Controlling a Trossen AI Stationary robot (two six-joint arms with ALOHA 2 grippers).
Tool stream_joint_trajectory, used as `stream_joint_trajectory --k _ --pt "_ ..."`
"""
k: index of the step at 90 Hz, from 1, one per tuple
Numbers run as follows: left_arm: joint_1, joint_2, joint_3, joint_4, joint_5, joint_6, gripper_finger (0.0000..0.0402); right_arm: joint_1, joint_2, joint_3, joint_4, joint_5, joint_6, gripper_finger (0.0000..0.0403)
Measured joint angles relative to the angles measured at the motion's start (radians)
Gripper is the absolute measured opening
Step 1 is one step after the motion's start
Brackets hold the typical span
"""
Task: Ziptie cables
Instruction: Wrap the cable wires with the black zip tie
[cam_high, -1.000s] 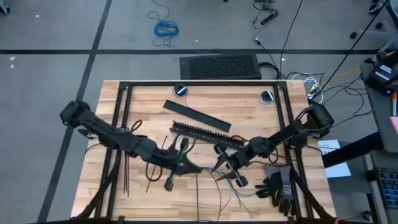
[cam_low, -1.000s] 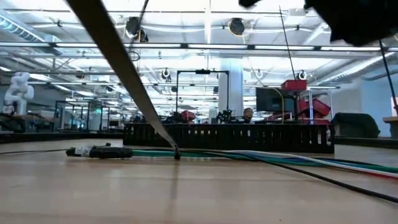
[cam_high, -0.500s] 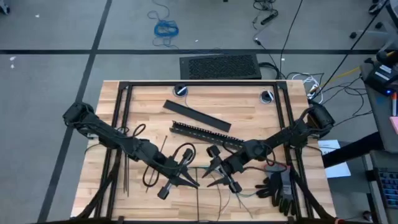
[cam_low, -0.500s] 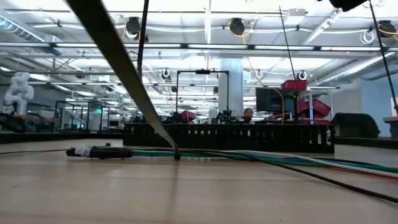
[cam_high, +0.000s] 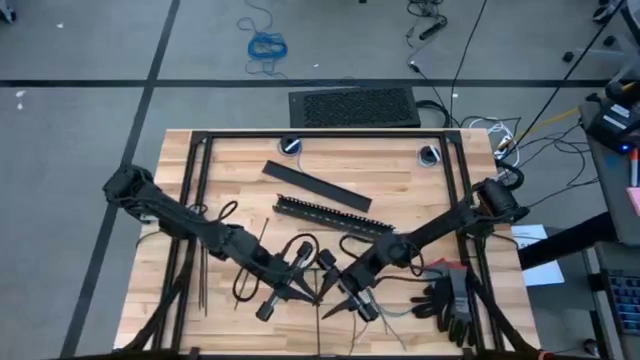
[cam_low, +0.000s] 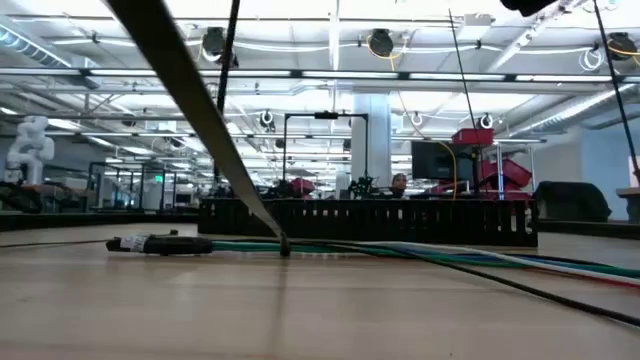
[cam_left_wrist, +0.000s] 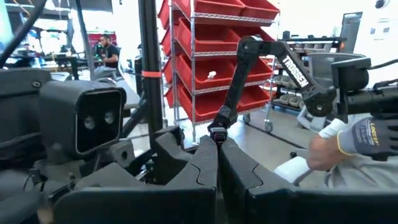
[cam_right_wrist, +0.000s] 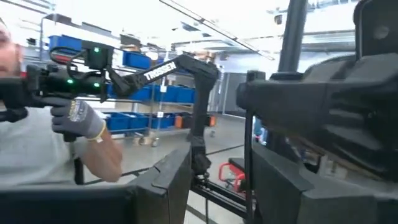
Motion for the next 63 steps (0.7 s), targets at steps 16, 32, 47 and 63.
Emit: stream_joint_trajectory --k 16,32,47,63 --pt "-0.002 0.0 0.0 0.0 0.017 0.0 0.0008 0.0 0.0 0.0 -0.006 -0.004 0.0 0.0079" --pt "-0.002 0.0 0.0 -0.004 0.021 0.0 0.0008 0.0 -0.001 0.0 -0.038 -0.018 -0.008 0.0006" --pt "-0.002 0.0 0.0 -0.027 0.022 -0.004 0.0008 0.001 -0.002 0.0 -0.062 0.005 0.008 0.0001" --pt "-0.002 -0.009 0.001 -0.075 -0.033 0.003 0.0015 0.001 -0.002 -0.001 -0.082 0.09 0.017 0.0001"
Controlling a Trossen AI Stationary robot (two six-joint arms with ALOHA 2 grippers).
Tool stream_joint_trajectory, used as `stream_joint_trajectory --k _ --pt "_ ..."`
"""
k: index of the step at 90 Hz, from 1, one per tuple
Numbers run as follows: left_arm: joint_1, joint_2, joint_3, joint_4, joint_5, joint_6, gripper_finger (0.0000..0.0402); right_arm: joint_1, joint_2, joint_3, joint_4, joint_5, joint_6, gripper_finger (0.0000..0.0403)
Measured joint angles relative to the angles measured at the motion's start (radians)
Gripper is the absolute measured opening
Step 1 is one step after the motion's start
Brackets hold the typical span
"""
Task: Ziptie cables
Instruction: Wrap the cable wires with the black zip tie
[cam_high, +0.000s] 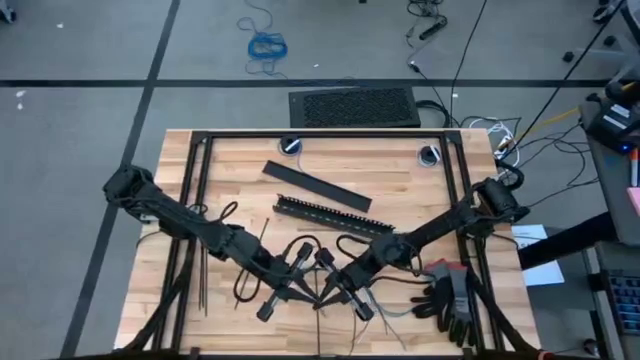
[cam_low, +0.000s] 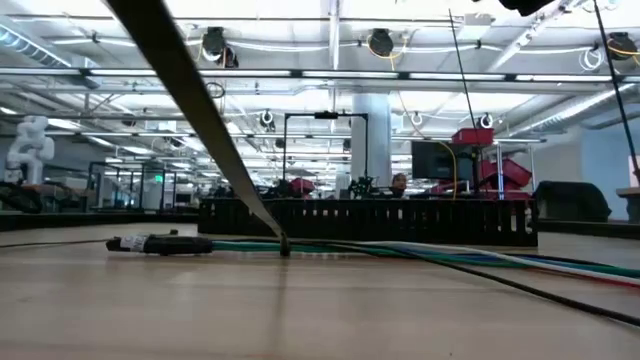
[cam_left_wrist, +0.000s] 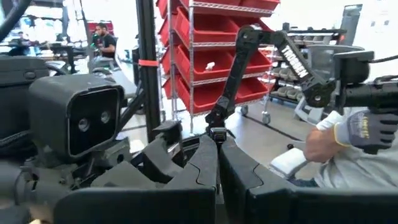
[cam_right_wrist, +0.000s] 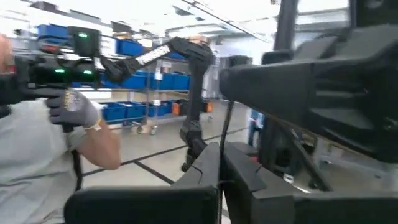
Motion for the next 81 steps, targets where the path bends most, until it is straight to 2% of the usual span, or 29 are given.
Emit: stream_joint_trajectory --k 27,50,67,81 --pt "-0.013 -0.095 0.0 -0.367 -0.305 0.038 0.0063 -0.016 0.0 0.0 -0.106 0.3 -0.014 0.0" --pt "-0.091 -0.1 0.002 -0.47 -0.573 0.021 0.008 -0.033 -0.041 -0.001 -0.235 0.41 -0.039 0.0" --pt "-0.12 -0.099 0.002 -0.437 -0.614 0.091 0.008 -0.031 -0.045 -0.001 -0.233 0.417 -0.021 0.0" --pt "-0.147 -0.098 0.002 -0.456 -0.614 0.09 0.008 -0.026 -0.05 0.0 -0.278 0.469 -0.015 0.0"
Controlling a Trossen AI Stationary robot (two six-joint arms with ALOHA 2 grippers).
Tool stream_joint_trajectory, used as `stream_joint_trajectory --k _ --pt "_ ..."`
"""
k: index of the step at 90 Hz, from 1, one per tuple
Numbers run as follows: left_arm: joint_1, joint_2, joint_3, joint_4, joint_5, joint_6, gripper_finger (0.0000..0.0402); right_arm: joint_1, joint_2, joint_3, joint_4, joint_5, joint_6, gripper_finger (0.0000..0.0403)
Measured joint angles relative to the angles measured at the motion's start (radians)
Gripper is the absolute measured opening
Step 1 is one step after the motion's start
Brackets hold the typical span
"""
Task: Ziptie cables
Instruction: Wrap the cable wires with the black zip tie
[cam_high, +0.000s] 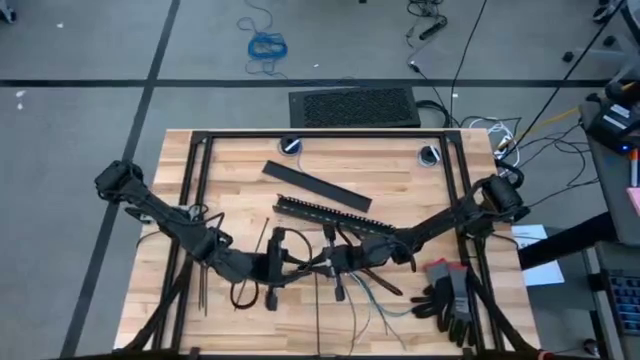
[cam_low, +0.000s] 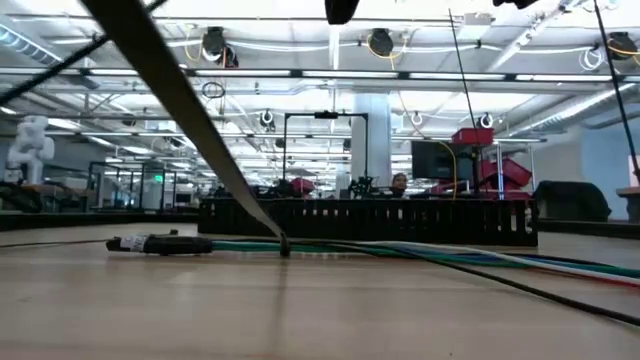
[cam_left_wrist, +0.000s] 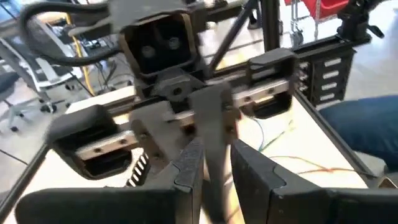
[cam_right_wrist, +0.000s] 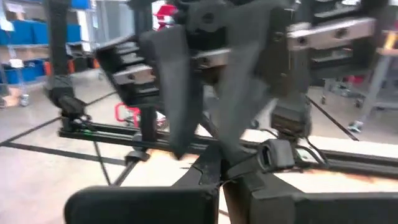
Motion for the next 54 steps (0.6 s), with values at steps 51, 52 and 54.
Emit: stream_joint_trajectory --k 51,52,54 --pt "-0.034 0.067 -0.067 -0.325 -0.108 -0.34 0.008 -0.002 -0.305 0.0 -0.764 0.189 0.142 0.0" --pt "-0.03 0.072 -0.072 -0.32 -0.108 -0.34 0.008 -0.003 -0.312 0.0 -0.774 0.19 0.145 0.0" --pt "-0.022 0.081 -0.08 -0.31 -0.109 -0.342 0.008 -0.004 -0.323 0.0 -0.793 0.191 0.15 0.0"
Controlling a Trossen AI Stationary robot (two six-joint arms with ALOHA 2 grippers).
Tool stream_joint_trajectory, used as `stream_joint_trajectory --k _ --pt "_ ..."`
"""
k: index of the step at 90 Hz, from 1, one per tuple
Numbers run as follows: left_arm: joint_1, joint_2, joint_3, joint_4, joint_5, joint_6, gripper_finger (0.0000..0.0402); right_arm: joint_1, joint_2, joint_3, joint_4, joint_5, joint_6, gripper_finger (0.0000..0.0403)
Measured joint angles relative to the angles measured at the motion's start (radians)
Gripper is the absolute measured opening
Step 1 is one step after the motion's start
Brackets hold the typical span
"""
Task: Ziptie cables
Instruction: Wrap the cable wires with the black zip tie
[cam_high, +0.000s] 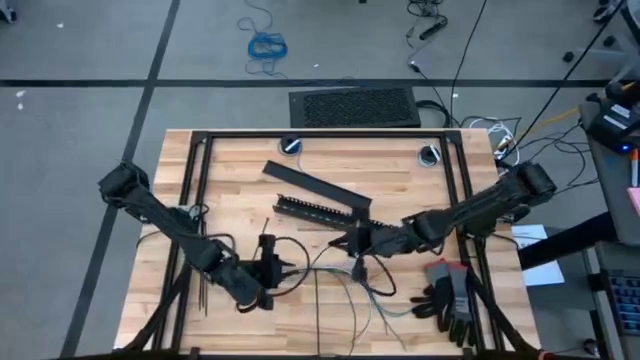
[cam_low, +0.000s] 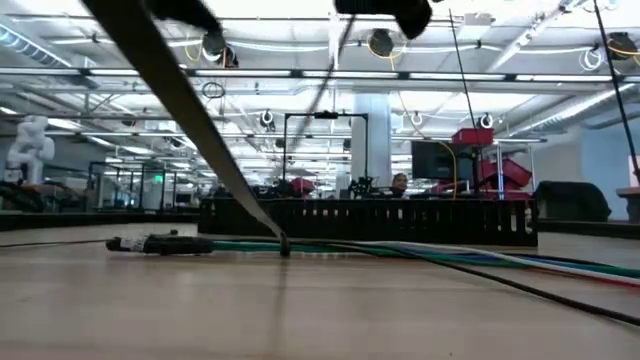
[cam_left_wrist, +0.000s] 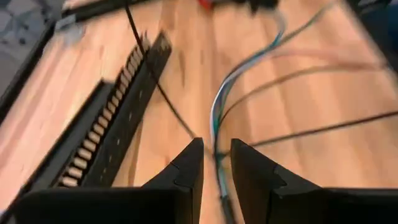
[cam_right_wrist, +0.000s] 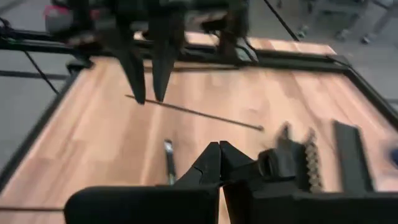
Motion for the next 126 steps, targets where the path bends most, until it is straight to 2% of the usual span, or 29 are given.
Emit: stream_joint_trajectory --k 10,18,32,40,47,67,77,91,102,115,126 --pt "0.041 0.052 -0.041 0.022 0.005 -0.03 0.008 -0.015 -0.047 0.0 -0.09 0.009 0.018 0.0" --pt "0.076 0.095 -0.059 0.042 0.047 -0.053 0.008 -0.043 -0.066 0.0 -0.15 0.017 0.032 0.0" --pt "0.112 0.159 -0.065 0.092 0.183 -0.095 0.008 -0.11 -0.066 0.0 -0.189 0.007 0.028 0.0" --pt "0.116 0.18 -0.065 0.111 0.255 -0.127 0.008 -0.145 -0.066 0.0 -0.185 -0.057 0.018 0.0" --pt "0.115 0.191 -0.065 0.113 0.298 -0.158 0.008 -0.16 -0.066 0.0 -0.183 -0.068 0.005 0.0" --pt "0.097 0.194 -0.065 0.056 0.302 -0.218 0.0088 -0.182 -0.066 0.0 -0.172 -0.073 -0.021 0.0" --pt "0.107 0.198 -0.065 -0.001 0.298 -0.25 0.0115 -0.187 -0.065 0.0 -0.147 -0.12 -0.028 0.0" --pt "0.128 0.243 -0.065 0.004 0.31 -0.261 0.0159 -0.188 -0.065 0.0 -0.158 -0.148 -0.024 0.0" --pt "0.152 0.302 -0.059 0.027 0.335 -0.262 0.017 -0.197 -0.065 0.0 -0.175 -0.174 -0.023 0.0" --pt "0.176 0.363 -0.054 0.034 0.358 -0.264 0.0152 -0.226 -0.056 0.0 -0.168 -0.204 -0.023 0.0" --pt "0.18 0.371 -0.047 0.041 0.358 -0.264 0.0088 -0.255 -0.018 0.0 -0.173 -0.259 -0.02 0.0"
